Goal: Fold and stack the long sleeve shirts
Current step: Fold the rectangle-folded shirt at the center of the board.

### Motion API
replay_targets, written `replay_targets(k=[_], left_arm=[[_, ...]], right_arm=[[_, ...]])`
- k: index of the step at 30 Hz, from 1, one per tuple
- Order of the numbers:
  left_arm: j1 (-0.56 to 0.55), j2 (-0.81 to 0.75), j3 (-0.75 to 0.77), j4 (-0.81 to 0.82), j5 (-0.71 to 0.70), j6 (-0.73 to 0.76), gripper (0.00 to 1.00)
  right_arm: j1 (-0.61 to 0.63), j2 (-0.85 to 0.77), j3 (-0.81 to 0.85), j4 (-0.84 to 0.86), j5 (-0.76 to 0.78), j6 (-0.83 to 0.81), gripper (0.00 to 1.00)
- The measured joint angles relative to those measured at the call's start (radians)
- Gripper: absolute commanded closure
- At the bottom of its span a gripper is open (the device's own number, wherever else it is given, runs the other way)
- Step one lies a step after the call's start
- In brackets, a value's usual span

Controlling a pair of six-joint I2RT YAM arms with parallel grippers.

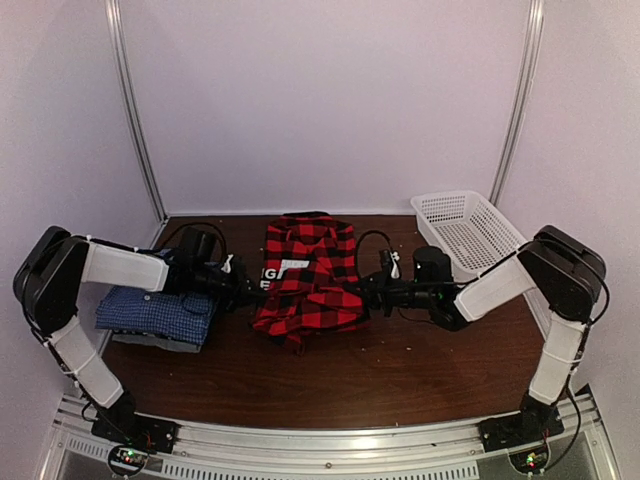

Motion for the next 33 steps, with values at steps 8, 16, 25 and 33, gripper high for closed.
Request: replay_targets(k=[8, 16, 25, 33], left_arm=[[0.049, 0.259, 0.193, 0.017, -0.027, 0.010, 1.00], [0.035, 0.325, 0.201, 0.001, -0.063, 0.042, 1.00], [-0.065, 0.285, 0.117, 0.085, -0.112, 0.039, 1.00], [-0.162, 0.110, -0.052, 0.031, -0.145, 0.019, 1.00]], right_arm=[[-0.077, 0.235, 0.142, 0.010, -0.012, -0.003, 1.00], [-0.078, 0.261, 0.186, -0.116, 0.023, -0.118, 1.00], [-0.061, 0.179, 0.076, -0.198, 0.072, -0.240, 1.00], [-0.013, -0.032, -0.132, -0.277, 0.088, -0.282, 1.00]])
